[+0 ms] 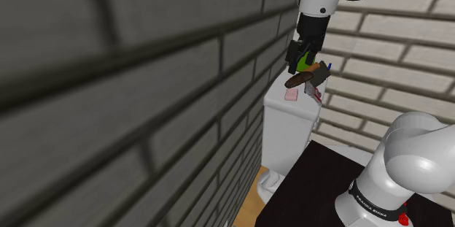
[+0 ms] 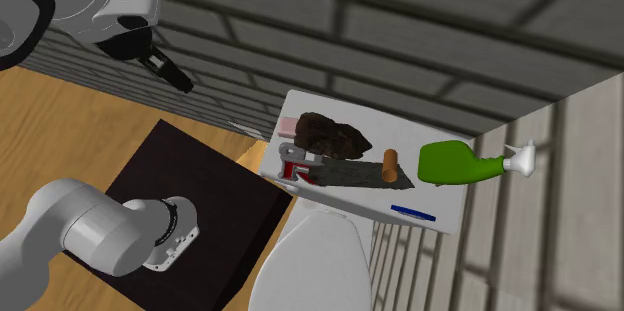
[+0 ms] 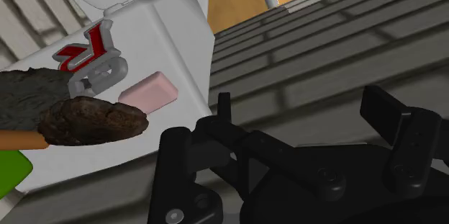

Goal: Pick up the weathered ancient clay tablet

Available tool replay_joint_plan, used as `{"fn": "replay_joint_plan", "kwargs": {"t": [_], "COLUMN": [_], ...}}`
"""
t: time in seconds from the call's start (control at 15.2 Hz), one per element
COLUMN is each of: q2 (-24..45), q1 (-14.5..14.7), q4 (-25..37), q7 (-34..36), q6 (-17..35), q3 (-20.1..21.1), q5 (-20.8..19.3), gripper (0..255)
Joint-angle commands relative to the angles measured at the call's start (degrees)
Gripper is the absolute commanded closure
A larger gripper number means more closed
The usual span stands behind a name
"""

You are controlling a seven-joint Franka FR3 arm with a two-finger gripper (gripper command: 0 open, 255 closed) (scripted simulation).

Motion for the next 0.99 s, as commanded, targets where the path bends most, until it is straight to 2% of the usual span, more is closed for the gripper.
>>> {"fn": "replay_joint_plan", "kwargs": {"t": [0.0, 0.53, 0.92], "q2": [0.0, 1.4, 2.5], "q1": [0.0, -7.3, -11.2], "q4": [0.0, -3.8, -8.5], "q7": [0.0, 5.0, 6.7], "q6": [0.0, 15.9, 28.5], "q3": [0.0, -12.4, -21.9], "q5": [0.0, 6.8, 14.0], "gripper": [0, 0, 0]}}
